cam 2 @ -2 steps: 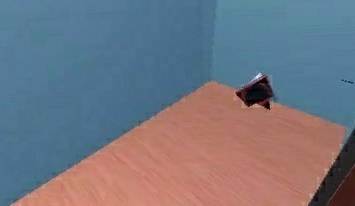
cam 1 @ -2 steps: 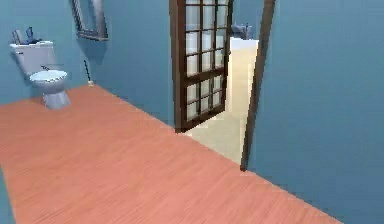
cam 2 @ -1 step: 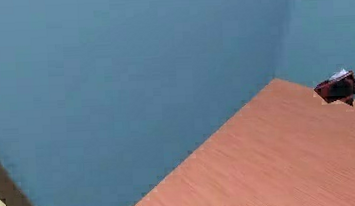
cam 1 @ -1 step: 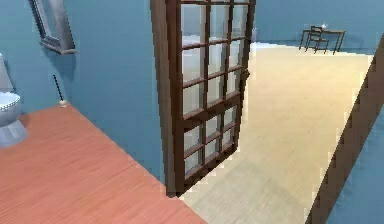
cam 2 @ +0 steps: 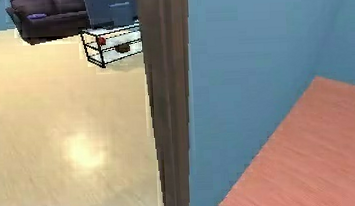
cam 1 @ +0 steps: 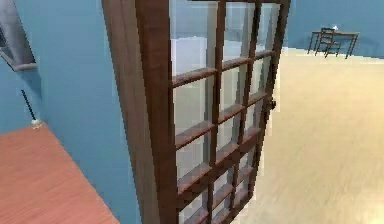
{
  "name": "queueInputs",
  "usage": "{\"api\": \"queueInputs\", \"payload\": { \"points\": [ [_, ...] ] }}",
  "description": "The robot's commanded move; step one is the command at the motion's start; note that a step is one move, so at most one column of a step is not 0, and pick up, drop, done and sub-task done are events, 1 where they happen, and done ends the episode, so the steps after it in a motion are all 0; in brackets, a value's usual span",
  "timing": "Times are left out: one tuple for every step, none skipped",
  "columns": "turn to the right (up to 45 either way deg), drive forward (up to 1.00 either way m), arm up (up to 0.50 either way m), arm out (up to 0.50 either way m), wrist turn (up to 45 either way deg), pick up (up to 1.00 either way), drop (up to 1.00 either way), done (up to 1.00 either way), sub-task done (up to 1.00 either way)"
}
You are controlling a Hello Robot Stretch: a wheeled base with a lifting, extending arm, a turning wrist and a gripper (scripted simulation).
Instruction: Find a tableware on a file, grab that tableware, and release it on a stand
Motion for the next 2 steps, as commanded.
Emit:
{"api": "queueInputs", "payload": {
  "points": [
    [39.0, 0.0, 0.0, 0.0, 0.0, 0.0, 0.0, 0.0, 0.0],
    [0.0, 0.6, 0.0, 0.0, 0.0, 0.0, 0.0, 0.0, 0.0]
  ]
}}
